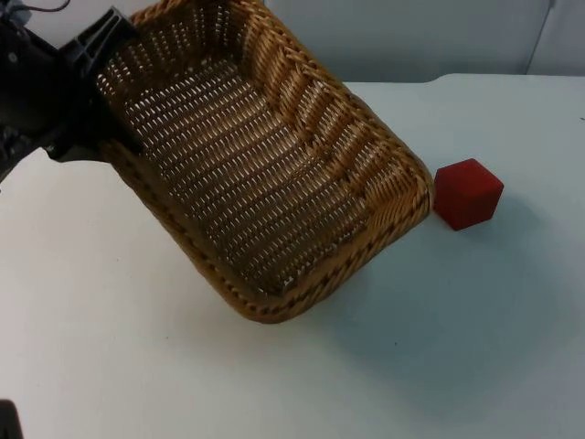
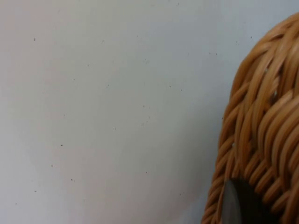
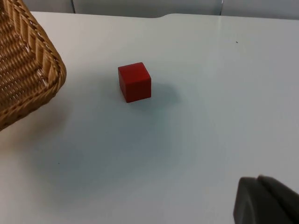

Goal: Pick up the basket with the left hand and place the cube into the basket with the right hand.

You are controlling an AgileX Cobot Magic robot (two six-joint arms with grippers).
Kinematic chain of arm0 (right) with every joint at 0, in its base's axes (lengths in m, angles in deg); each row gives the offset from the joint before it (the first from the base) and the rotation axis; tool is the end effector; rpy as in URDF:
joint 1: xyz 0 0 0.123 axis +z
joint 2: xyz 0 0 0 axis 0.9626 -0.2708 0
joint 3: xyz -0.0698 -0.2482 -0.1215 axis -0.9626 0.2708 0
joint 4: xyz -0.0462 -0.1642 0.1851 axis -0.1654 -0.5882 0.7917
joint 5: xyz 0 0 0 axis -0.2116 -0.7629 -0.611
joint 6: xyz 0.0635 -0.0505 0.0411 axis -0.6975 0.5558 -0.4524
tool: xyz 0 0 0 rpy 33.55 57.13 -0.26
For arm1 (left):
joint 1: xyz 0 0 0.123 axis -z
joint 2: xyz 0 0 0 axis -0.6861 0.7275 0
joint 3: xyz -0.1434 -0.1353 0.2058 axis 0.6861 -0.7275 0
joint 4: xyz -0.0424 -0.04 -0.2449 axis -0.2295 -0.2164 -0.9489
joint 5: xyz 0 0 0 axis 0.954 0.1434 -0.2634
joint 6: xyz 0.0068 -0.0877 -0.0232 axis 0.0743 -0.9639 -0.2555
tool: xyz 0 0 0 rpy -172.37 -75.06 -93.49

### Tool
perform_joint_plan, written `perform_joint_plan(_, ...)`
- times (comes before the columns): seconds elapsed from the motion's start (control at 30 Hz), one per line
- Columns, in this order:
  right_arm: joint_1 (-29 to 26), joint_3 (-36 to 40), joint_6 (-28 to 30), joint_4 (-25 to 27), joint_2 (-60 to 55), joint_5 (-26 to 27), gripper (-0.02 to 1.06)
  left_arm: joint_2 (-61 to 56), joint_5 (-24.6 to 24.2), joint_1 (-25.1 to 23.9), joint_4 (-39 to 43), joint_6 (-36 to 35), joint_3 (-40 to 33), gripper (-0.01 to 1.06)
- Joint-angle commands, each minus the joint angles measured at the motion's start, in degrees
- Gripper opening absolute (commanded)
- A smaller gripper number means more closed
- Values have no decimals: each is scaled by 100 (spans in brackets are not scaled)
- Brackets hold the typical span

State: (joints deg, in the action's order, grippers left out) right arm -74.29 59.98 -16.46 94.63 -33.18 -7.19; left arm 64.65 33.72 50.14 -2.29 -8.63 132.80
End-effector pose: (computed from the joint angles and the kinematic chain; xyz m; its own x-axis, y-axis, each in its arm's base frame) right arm -0.0079 0.0068 0.2800 -0.4604 -0.0853 -0.8836 -0.1051 0.9936 -0.0411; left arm 0.3443 -0.0812 0.1752 -0.8264 -0.5511 -0.1156 -0.3604 0.6754 -0.6434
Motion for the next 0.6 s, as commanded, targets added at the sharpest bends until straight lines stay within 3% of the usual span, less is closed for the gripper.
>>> perform_joint_plan(0.0, 0, 27, 43, 0, 16, 47, 0, -148, 55, 10, -69, -60, 22, 0)
perform_joint_plan(0.57, 0, 27, 43, 0, 16, 47, 0, -465, 479, 10, -69, -60, 22, 0)
